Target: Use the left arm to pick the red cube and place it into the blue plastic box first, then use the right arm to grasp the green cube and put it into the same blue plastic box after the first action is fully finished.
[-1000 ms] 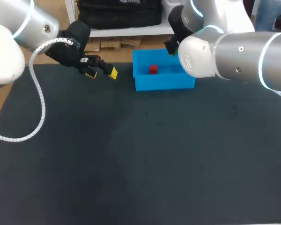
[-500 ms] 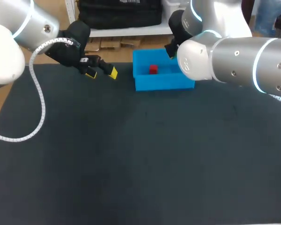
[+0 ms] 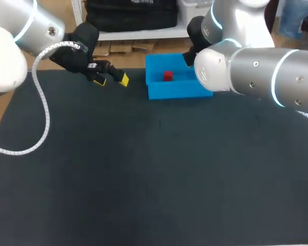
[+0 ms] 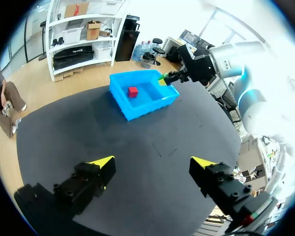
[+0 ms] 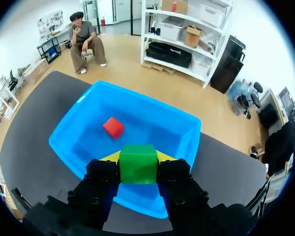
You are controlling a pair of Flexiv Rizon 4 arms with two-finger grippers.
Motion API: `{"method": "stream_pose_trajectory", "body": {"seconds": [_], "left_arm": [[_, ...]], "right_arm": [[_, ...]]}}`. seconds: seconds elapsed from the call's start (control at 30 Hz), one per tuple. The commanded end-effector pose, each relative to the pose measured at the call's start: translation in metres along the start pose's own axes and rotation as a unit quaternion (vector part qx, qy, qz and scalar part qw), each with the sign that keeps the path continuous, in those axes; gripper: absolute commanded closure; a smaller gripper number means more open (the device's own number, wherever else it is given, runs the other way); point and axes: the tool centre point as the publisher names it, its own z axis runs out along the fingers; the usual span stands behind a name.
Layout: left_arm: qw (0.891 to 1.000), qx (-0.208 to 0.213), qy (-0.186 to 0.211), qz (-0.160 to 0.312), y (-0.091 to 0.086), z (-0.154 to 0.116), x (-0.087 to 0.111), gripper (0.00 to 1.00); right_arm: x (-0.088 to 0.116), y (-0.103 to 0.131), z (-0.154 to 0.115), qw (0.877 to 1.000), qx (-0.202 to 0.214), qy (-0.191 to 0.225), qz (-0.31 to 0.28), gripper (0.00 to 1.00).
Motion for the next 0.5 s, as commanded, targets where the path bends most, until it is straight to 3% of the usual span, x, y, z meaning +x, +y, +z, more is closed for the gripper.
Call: {"method": "stream_pose_trajectory", "body": {"seconds": [0.03,0.07,0.5], "left_arm": [[1.0,0.002,-0.002,0.001,0.0008,-0.0002,0.0014,0.0],[1.0,0.002,-0.002,0.001,0.0008,-0.0002,0.0014,0.0],[1.0,0.002,-0.002,0.001,0.0008,-0.0002,0.0014,0.0]], "right_arm": [[-0.0007,-0.0015,0.0011,1.0,0.002,0.001,0.002,0.56],[-0.0005,-0.0021,0.0013,1.0,0.004,0.0,0.005,0.0],[0.0016,-0.0035,-0.0011,1.0,0.008,-0.001,0.012,0.0]]}}
